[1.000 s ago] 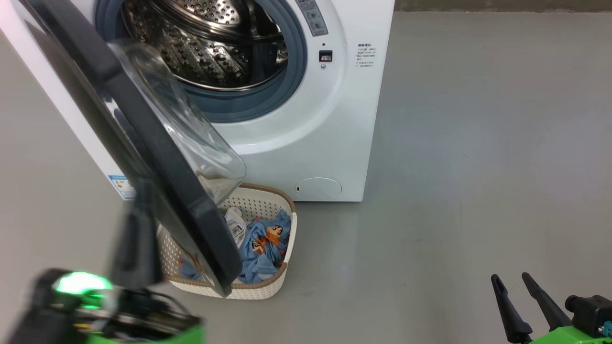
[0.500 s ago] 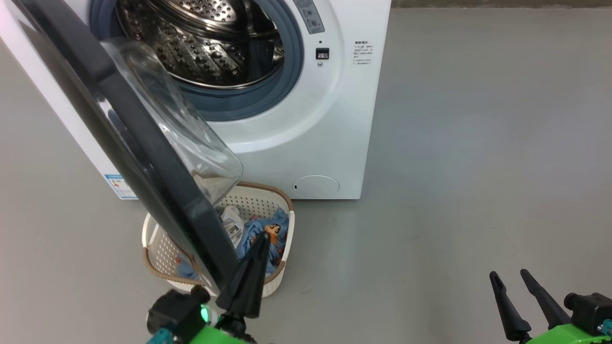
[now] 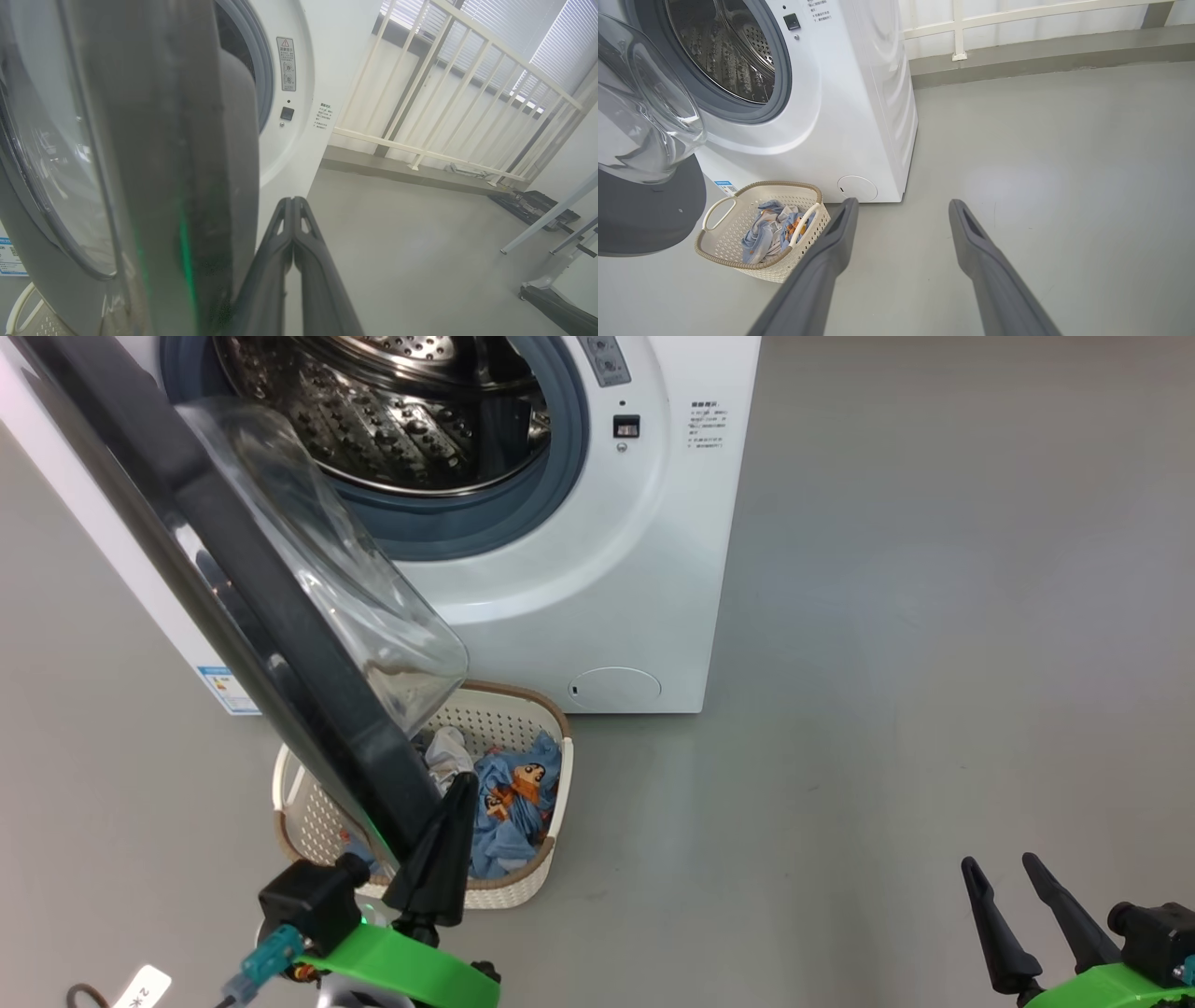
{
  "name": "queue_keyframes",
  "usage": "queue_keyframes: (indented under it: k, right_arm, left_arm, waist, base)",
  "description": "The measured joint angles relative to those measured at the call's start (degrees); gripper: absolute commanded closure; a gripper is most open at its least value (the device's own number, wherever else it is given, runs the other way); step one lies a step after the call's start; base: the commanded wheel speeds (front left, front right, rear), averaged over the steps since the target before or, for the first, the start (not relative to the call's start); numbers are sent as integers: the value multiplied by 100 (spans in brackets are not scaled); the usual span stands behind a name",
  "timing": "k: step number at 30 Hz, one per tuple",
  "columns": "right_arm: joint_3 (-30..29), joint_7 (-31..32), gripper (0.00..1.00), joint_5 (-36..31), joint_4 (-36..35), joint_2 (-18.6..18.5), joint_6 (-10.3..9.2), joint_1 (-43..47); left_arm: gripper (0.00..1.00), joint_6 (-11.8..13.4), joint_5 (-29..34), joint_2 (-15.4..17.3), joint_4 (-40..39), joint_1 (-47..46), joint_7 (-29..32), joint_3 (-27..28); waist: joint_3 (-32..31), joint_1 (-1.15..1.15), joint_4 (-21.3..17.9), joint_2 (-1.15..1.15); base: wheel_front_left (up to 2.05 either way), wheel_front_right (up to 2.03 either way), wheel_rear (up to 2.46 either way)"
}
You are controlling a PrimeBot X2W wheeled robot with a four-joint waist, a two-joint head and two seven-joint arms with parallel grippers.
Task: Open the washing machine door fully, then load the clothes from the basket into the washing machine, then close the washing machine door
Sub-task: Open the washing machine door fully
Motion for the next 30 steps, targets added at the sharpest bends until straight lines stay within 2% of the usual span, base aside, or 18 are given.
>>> queue_keyframes:
  k: [16,24,30]
  right_arm:
    - [-52,0,0,-7,-89,8,0,-10]
    - [-37,0,0,-7,-103,7,0,-16]
    - [-30,0,0,-7,-104,4,0,-14]
  left_arm:
    - [100,-112,14,-167,176,-10,1,324]
    - [100,-109,124,-146,14,192,1,556]
    - [100,0,224,-119,-196,471,1,714]
  waist:
    - [82,0,243,0]
    - [57,0,485,0]
    - [19,0,698,0]
  base:
    - [0,0,0]
    - [0,0,0]
    - [0,0,0]
